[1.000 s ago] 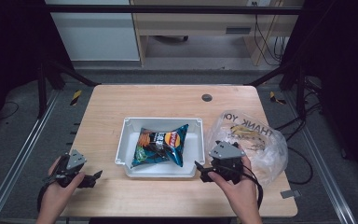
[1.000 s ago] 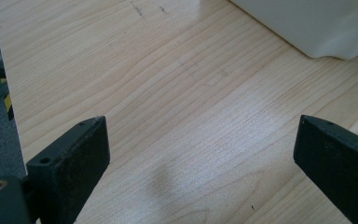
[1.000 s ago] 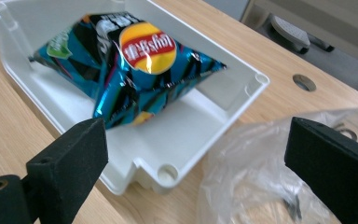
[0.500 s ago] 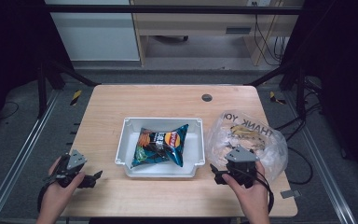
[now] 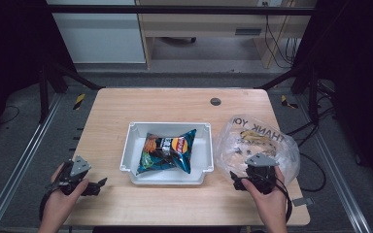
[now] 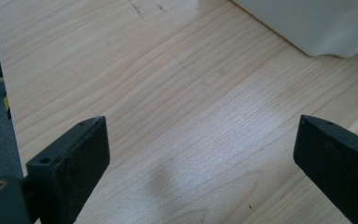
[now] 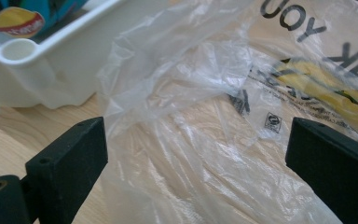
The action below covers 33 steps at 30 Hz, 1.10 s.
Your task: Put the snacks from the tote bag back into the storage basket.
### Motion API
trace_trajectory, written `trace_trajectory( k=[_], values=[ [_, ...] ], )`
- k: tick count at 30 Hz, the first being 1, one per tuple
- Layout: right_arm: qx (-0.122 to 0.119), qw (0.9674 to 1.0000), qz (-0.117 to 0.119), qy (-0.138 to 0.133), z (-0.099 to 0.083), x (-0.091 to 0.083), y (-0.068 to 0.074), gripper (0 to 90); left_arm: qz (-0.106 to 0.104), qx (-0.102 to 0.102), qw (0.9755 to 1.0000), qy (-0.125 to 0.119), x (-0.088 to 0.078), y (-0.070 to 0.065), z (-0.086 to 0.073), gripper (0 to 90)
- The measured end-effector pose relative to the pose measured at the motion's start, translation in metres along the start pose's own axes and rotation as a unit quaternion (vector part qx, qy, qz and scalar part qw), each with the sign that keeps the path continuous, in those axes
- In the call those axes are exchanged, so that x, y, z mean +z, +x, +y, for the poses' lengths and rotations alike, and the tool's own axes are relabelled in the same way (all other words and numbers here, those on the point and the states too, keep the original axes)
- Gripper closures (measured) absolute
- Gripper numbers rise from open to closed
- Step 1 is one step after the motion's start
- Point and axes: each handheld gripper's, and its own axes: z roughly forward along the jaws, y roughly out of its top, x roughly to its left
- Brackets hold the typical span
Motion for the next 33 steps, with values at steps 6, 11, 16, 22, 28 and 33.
trace_trajectory(
  k=[6,11,16,22,28,33],
  values=[
    [0.008,0.9999,-0.001,0.009,-0.002,0.009,-0.007,6.1,0.0,-0.001,1.0,0.001,0.0,0.0,0.0,3.2],
    [0.007,0.9998,0.0,0.017,-0.002,0.017,-0.009,6.3,-0.001,0.0,1.0,0.003,0.0,0.0,0.0,3.1],
    [-0.001,0.9995,0.001,0.033,-0.002,0.028,-0.009,6.3,-0.001,-0.001,1.0,0.003,0.001,0.0,0.0,3.1],
    [0.003,0.9993,0.001,0.037,-0.003,0.035,-0.01,6.4,-0.001,-0.001,1.0,0.003,0.0,0.001,0.0,3.2],
    [0.021,0.999,-0.002,0.04,-0.01,0.034,-0.009,7.0,-0.002,0.002,1.0,0.003,0.001,0.0,0.001,3.2],
    [0.029,0.999,-0.008,0.032,-0.013,0.03,-0.008,7.1,-0.003,0.003,1.0,-0.002,0.0,0.001,0.002,3.2]
  ],
)
